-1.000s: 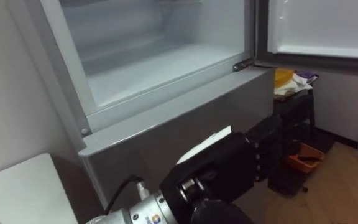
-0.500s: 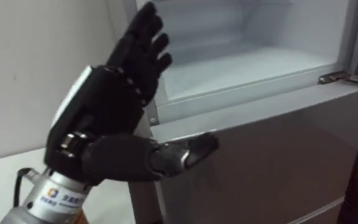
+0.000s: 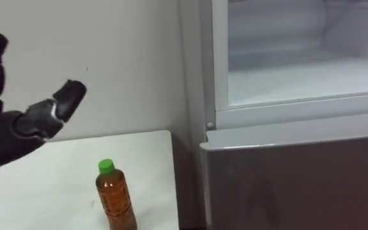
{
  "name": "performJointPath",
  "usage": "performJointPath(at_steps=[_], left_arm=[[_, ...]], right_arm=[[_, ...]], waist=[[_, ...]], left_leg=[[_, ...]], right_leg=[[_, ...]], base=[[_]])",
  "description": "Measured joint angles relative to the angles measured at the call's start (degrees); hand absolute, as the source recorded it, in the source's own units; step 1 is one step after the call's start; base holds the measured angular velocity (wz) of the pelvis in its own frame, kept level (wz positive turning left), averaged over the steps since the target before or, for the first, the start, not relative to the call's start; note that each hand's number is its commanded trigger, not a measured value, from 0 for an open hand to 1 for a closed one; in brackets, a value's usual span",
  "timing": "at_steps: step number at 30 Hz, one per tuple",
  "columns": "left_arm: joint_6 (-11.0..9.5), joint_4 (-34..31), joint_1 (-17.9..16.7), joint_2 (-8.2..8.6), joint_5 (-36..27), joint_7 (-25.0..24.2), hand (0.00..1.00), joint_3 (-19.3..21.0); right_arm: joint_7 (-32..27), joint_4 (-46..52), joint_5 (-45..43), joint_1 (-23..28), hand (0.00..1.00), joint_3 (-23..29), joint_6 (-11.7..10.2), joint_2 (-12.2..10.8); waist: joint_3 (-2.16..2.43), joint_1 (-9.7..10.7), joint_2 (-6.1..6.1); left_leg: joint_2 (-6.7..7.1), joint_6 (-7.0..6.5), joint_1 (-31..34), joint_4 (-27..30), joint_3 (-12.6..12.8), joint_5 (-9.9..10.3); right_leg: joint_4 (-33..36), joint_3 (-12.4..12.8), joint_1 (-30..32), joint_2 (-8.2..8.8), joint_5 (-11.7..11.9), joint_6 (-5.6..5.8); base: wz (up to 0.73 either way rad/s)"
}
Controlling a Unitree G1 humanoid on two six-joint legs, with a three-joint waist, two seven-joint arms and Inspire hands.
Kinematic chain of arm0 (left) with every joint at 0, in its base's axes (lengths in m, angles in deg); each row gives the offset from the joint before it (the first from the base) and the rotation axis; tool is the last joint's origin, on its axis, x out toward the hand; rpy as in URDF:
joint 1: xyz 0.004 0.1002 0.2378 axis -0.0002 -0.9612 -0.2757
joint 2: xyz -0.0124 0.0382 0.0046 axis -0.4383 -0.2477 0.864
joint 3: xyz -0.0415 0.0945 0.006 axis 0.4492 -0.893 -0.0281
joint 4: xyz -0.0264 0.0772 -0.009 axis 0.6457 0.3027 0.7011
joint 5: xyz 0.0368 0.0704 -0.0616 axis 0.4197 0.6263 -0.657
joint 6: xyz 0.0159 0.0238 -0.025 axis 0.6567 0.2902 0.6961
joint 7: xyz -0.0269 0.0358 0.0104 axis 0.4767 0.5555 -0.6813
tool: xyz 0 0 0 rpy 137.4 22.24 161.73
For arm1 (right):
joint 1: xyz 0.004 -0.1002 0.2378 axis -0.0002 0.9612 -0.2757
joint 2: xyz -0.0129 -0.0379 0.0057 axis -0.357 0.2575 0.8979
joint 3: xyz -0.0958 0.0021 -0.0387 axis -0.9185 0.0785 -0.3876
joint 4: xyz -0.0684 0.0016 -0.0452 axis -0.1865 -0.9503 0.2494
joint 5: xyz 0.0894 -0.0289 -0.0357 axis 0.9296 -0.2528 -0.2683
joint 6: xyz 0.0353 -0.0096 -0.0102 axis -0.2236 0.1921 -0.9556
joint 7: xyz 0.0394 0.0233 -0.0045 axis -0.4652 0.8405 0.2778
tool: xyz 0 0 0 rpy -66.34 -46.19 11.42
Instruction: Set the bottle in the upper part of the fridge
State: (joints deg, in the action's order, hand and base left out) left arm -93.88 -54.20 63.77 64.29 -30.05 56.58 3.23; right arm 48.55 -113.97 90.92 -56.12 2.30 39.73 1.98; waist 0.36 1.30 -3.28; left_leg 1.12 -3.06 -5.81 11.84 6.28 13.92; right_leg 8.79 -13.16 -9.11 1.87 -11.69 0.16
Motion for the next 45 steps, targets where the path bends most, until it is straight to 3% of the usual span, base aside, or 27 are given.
performJointPath(at_steps=[2, 5, 7, 11, 20, 26, 30, 31, 34, 36, 45], left_arm=[[-0.01, 0.04, -2.11, 0.22, 0.01, 1.58, 0.00, 0.70], [-0.02, 0.17, -4.21, 2.22, 0.01, 3.79, 0.00, 2.22], [-0.04, 0.56, -4.58, 2.46, 0.02, 5.70, 0.00, 3.44], [-0.74, 1.83, -6.76, 2.57, 0.99, 8.19, 0.00, 6.42], [-1.09, 14.95, -16.05, 5.84, 2.88, 13.54, 0.00, 6.83], [-1.22, 31.31, -20.99, 6.70, 2.81, 14.84, 0.00, 3.28], [-1.05, 45.99, -23.36, 7.04, 2.19, 14.55, 0.00, -0.61], [-1.26, 48.36, -24.30, 7.47, 2.42, 14.46, 0.00, -1.26], [-1.70, 58.22, -24.56, 7.47, 3.92, 14.31, 0.00, -4.01], [-1.78, 61.17, -24.89, 7.56, 4.33, 14.22, 0.00, -5.23], [-1.89, 81.69, -22.76, 6.50, 20.31, 11.95, 0.00, -10.98]], right_arm=[[0.79, -0.35, 0.84, 0.28, 0.00, 0.43, -0.01, -0.23], [1.63, -0.44, 1.58, 0.36, 0.00, 0.81, -0.07, -0.54], [2.17, 0.31, 1.56, 0.80, 0.00, 0.93, -0.05, -0.65], [2.63, 3.37, 1.57, 2.09, 0.00, 2.11, -0.05, -0.60], [3.74, 4.70, 0.60, 4.24, 0.00, 4.33, 0.07, -0.56], [5.19, 5.89, 1.14, 6.37, 0.00, 4.27, 0.20, -0.52], [6.24, 5.79, 1.00, 6.49, 0.00, 4.37, 0.23, -0.44], [6.62, 5.71, 0.99, 6.53, 0.00, 4.34, 0.22, -0.54], [7.84, 4.69, 1.07, 6.36, 0.00, 4.33, 0.15, 0.01], [8.30, 4.40, 1.08, 6.17, 0.00, 4.20, 0.12, -0.02], [10.68, 2.83, -0.63, 4.68, 0.00, 3.77, 0.06, -0.05]], waist=[[-0.08, -0.10, 0.11], [-0.17, -0.50, 0.26], [-0.35, -1.56, 0.51], [-0.51, -1.81, 0.64], [-0.55, -1.74, 0.25], [-0.60, -1.79, 0.84], [-0.28, -1.80, 2.33], [-0.34, -1.83, 3.01], [-0.41, -1.74, 3.56], [-0.46, -1.90, 3.88], [-0.31, -1.41, 3.67]], left_leg=[[0.25, 0.01, 0.07, 0.02, -0.85, -0.01], [0.64, -0.12, 0.13, 0.01, -1.79, -0.08], [0.68, -0.13, 0.28, -0.01, -1.83, -0.08], [0.78, -0.15, 0.37, -0.06, -2.11, -0.05], [0.68, -0.11, -0.08, 0.34, -3.54, -0.04], [0.84, -0.08, 0.34, 0.91, -4.85, -0.01], [1.11, 0.09, 1.10, 1.82, -5.07, -0.02], [1.04, 0.16, 1.23, 1.94, -5.13, -0.02], [0.86, 0.34, 2.36, 3.65, -5.58, 0.49], [0.78, 0.35, 2.81, 4.09, -5.78, 0.64], [0.72, 0.48, 3.08, 3.59, -5.20, 0.49]], right_leg=[[-0.06, -0.49, -0.03, 0.06, -0.19, 0.06], [0.01, -1.13, -0.11, 0.12, -0.44, 0.20], [0.03, -1.22, -0.19, 0.12, -0.47, 0.24], [0.00, -1.42, -0.30, 0.18, -0.56, 0.33], [1.02, -1.34, -0.99, 0.02, -0.58, 0.38], [1.02, -1.17, -1.23, 0.02, -0.74, 0.34], [1.16, -1.74, -0.95, 0.59, -1.79, -0.19], [1.04, -2.11, -0.93, 0.61, -1.87, -0.29], [1.04, -2.97, -0.83, 0.51, -2.01, -0.38], [1.03, -3.50, -0.78, 0.48, -2.04, -0.44], [0.99, -3.78, -0.23, 0.56, -1.96, -0.55]], base=[[0.23], [0.14], [0.00], [0.03], [0.08], [0.10], [0.04], [0.10], [0.13], [0.12], [-0.01]])
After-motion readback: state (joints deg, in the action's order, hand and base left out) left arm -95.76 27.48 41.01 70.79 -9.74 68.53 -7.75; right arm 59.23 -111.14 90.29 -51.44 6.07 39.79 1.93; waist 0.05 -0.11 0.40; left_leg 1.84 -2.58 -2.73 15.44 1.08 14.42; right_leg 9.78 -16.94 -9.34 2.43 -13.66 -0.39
